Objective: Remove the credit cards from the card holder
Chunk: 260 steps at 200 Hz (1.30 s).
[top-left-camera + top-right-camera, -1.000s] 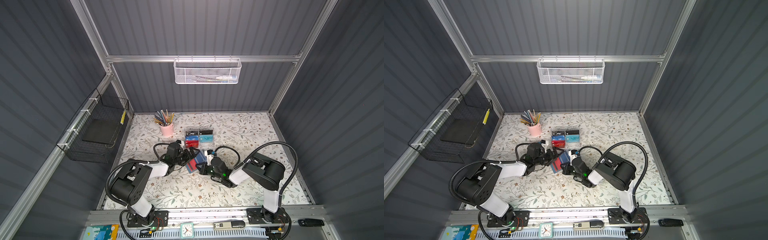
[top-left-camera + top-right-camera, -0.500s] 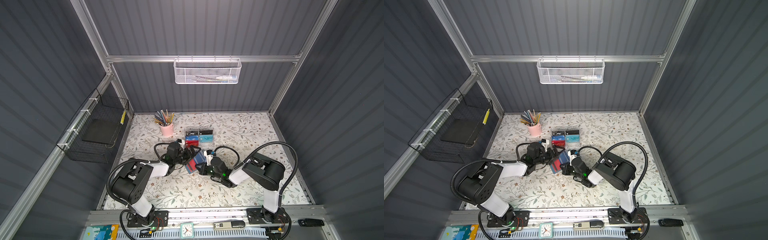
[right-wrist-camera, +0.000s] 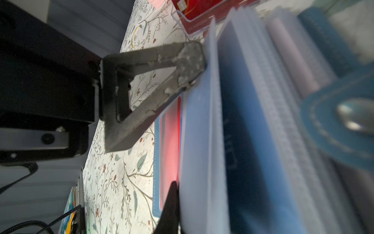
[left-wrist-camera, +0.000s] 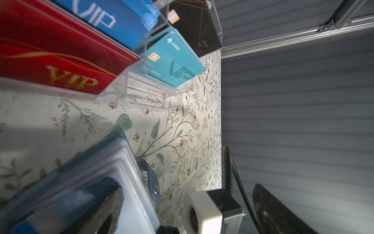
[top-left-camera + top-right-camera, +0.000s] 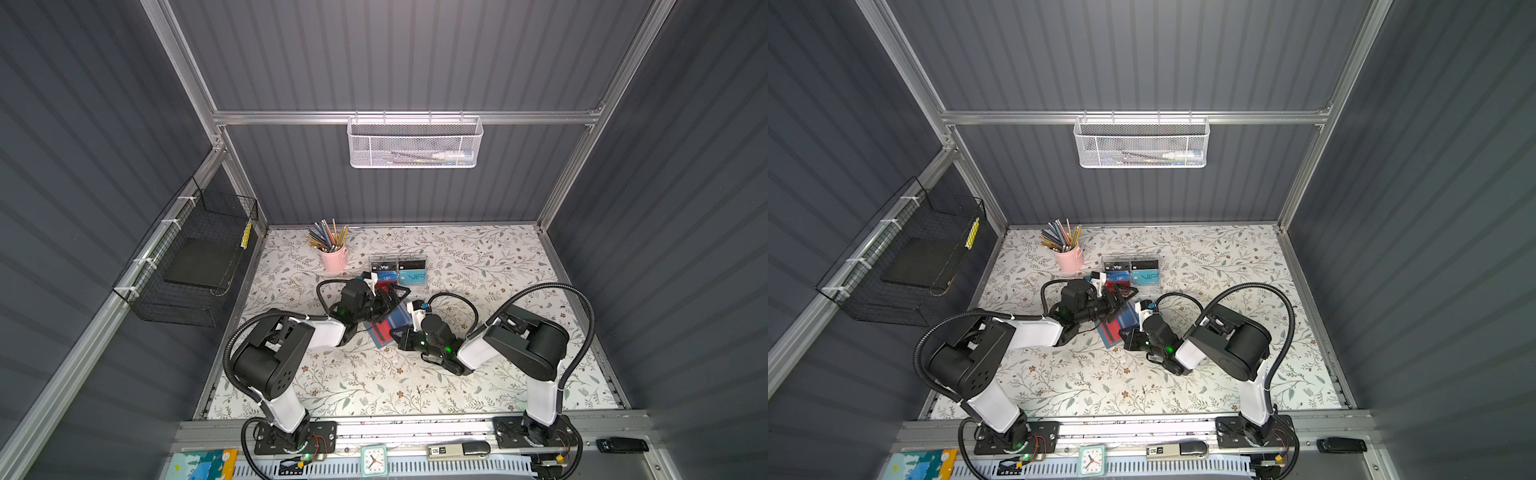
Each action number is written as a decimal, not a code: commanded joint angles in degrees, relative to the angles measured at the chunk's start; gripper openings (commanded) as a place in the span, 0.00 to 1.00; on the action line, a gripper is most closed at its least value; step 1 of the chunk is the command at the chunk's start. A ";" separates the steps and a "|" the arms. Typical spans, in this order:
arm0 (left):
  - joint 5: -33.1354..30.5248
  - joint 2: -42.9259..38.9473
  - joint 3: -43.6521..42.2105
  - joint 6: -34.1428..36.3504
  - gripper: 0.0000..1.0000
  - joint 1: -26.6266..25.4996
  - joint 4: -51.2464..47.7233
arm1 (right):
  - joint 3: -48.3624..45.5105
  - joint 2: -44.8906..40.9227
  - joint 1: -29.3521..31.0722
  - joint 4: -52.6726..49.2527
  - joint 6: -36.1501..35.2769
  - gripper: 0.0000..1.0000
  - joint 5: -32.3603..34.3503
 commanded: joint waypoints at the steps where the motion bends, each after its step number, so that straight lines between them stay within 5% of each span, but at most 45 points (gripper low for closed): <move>1: 0.74 2.90 0.58 -2.16 1.00 -0.45 2.40 | -0.37 1.00 0.65 -0.98 -1.58 0.06 -1.65; 112: -0.79 8.62 -0.53 -1.26 1.00 -0.78 2.73 | -1.71 -1.41 0.56 -0.72 -4.11 0.14 -0.17; 260: -2.25 8.48 -0.11 0.62 1.00 -0.78 -0.22 | -4.26 -3.21 0.96 4.99 -6.01 0.11 1.59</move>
